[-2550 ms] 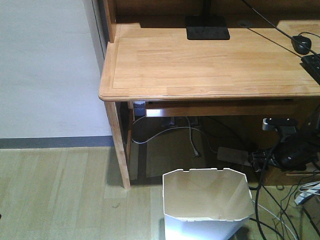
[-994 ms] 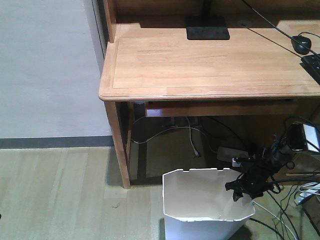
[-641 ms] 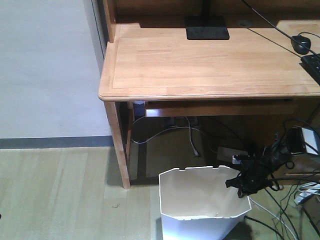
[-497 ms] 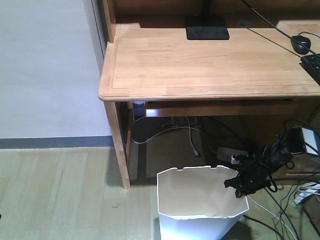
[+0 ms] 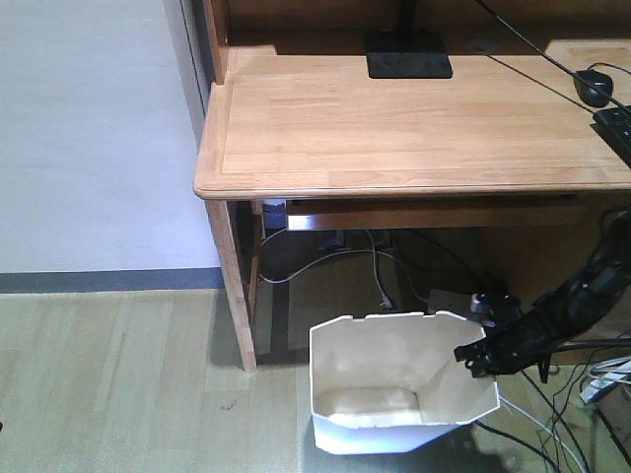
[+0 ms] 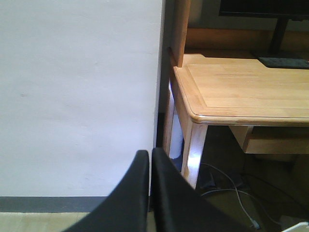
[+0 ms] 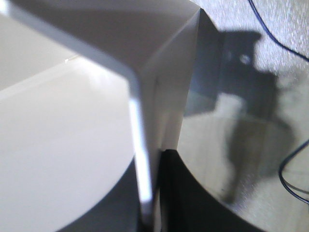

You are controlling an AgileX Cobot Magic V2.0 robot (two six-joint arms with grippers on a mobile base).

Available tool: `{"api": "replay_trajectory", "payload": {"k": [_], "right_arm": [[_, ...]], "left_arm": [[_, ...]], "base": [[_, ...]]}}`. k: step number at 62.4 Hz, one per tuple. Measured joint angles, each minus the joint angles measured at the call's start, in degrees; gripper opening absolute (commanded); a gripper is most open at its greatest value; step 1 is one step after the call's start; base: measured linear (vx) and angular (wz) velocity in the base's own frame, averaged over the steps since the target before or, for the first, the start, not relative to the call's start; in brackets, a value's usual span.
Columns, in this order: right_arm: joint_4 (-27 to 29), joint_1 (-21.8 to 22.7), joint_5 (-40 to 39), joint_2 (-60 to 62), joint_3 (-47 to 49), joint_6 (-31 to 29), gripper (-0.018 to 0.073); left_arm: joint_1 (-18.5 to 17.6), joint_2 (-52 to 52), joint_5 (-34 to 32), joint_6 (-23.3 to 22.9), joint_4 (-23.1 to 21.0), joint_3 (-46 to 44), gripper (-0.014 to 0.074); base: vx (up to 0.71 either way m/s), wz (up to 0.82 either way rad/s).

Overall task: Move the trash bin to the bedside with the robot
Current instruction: 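Close the right gripper on the bin rim nearest it, then drag the gripped bin out from under the desk with the right gripper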

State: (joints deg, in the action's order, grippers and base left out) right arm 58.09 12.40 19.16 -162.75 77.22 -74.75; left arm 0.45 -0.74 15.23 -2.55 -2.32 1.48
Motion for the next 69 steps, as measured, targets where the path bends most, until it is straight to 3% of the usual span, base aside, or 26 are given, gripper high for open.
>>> {"api": "replay_trajectory", "payload": {"k": [12,38,69], "right_arm": [[6.0,2.6,3.5,7.2,-6.9,-6.0,-0.0005],[7.1,2.7,4.3,22.0,-21.5,-11.5,-0.0005],[7.2,2.7,7.4,24.4,-23.1,-11.6,-0.0005]], "left_arm": [[0.0,0.0,0.0,0.0,0.0,0.0,-0.0006],[0.0,0.0,0.0,0.0,0.0,0.0,-0.0006],[0.0,0.0,0.0,0.0,0.0,0.0,-0.0006]], "base": [[0.00,0.00],[0.00,0.00],[0.00,0.00]]}}
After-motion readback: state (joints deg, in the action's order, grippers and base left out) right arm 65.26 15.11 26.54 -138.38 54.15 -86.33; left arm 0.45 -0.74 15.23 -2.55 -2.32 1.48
